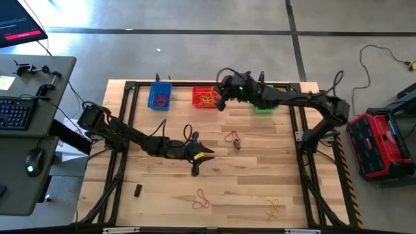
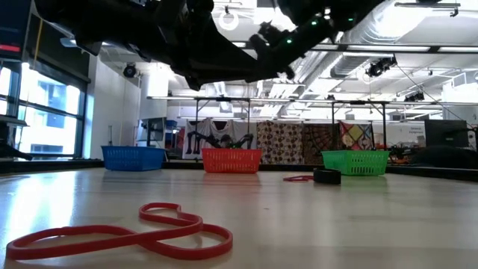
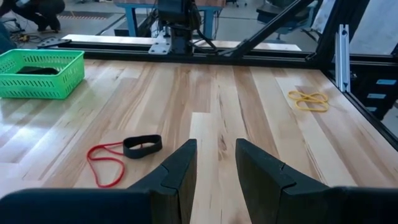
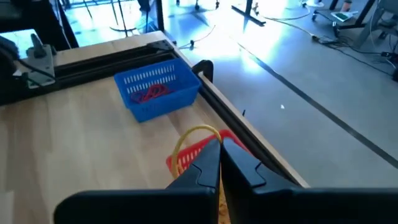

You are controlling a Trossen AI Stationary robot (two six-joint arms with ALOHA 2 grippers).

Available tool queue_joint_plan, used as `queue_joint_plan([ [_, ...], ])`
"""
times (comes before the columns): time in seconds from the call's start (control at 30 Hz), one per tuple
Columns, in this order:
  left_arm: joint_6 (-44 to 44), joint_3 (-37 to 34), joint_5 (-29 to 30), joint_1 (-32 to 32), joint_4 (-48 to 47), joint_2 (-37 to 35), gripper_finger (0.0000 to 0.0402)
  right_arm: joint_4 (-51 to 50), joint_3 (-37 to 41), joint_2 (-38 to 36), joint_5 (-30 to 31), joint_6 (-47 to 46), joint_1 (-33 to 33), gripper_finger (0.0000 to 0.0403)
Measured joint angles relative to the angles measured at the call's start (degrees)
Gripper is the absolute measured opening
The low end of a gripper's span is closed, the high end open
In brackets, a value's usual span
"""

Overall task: Sort rubber bands into baskets
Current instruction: Put the yellow rubberband into the red bin

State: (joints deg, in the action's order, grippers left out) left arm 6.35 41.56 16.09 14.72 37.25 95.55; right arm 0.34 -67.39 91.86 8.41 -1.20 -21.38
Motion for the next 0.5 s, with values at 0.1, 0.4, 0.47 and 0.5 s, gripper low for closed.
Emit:
queue_joint_plan([
  [0.1, 0.00, 0.00, -0.12, 0.21, -0.05, 0.00, 0.0104, -3.36, -5.25, 4.31, -0.30, 0.84, -0.99, 0.0000],
  [0.4, -0.03, 0.00, -0.32, 0.83, -0.06, 0.00, 0.0104, -10.41, -13.14, 14.59, -1.90, 1.69, -3.80, 0.0000],
  [0.47, -0.04, 0.00, -0.32, 0.83, -0.05, 0.00, 0.0104, -10.84, -13.15, 15.71, -2.02, 1.69, -4.41, 0.0000],
  [0.5, -0.03, 0.00, -0.32, 0.83, -0.04, 0.00, 0.0104, -10.80, -13.15, 16.21, -2.43, 1.68, -4.62, 0.0000],
])
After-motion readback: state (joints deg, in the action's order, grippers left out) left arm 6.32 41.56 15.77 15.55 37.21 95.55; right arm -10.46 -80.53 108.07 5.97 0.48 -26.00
